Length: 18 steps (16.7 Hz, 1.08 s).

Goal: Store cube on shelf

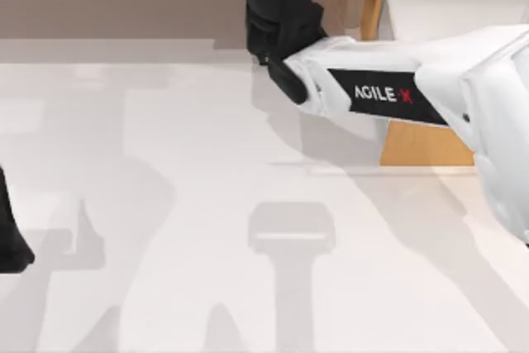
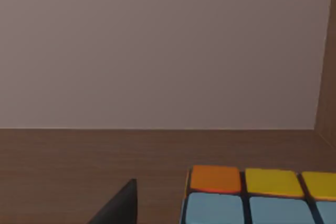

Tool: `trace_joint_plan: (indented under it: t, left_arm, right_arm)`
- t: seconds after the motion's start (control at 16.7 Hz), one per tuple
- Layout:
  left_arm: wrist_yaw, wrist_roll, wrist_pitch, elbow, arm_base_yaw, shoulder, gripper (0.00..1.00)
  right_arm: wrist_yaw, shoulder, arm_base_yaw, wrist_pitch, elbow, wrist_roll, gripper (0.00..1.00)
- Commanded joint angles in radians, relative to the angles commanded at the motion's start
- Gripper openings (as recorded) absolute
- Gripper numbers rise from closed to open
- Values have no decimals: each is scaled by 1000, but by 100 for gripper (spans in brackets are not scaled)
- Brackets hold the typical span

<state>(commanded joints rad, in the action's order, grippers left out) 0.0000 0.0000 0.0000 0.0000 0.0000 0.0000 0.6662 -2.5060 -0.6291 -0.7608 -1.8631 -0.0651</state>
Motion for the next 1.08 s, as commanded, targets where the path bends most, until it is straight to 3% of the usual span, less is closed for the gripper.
trace_joint_plan:
  t: [0.6, 1.08]
  left_arm:
    - [0, 0, 0, 0, 0, 0, 100]
    - [0, 0, 0, 0, 0, 0, 100]
  right_arm:
    - [-28, 24, -16, -50, 60, -45, 100]
    - [-203, 229, -59, -441, 612, -452, 100]
